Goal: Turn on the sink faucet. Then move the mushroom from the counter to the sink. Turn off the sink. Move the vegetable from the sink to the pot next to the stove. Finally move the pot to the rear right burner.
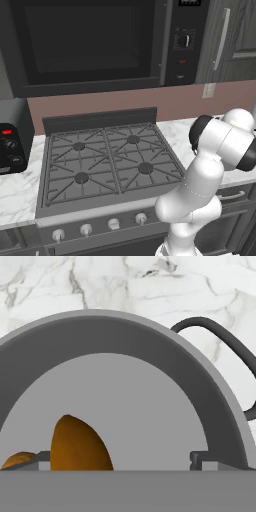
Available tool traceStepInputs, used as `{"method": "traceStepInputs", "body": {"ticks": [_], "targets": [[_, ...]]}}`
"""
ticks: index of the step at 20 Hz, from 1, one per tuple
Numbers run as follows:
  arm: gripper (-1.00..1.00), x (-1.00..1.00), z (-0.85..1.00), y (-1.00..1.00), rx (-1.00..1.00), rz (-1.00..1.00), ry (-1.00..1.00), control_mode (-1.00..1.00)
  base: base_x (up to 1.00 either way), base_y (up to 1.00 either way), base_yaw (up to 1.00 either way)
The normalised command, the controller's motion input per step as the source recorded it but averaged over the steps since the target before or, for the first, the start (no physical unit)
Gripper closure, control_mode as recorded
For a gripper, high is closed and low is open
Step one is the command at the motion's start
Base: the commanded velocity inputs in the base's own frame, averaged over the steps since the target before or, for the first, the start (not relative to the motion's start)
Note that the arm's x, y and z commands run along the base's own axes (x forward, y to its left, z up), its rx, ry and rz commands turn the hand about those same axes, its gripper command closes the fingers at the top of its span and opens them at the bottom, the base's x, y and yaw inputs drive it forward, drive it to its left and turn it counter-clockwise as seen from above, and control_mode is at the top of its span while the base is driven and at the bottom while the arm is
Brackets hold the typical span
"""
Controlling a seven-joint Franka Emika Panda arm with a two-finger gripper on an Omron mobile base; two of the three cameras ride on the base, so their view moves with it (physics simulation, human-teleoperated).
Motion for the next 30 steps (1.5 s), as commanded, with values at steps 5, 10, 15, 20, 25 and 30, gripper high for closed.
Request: {"method": "traceStepInputs", "body": {"ticks": [5,10,15,20,25,30], "targets": [[-1.00,0.07,0.00,0.07,0.00,0.00,0.01,-1.00,0.00,0.00,0.00],[-1.00,0.06,0.00,0.05,0.00,0.00,0.00,-1.00,0.00,0.00,0.00],[-1.00,0.01,0.00,0.01,0.00,0.00,0.00,-1.00,0.00,0.00,0.00],[-1.00,0.00,-0.04,0.00,0.00,0.00,0.00,-1.00,0.00,0.00,0.00],[-1.00,0.00,0.01,0.00,0.00,0.00,0.00,-1.00,0.00,0.00,0.00],[-1.00,-0.10,0.22,0.00,0.00,0.00,-0.01,-1.00,0.00,0.00,0.00]]}}
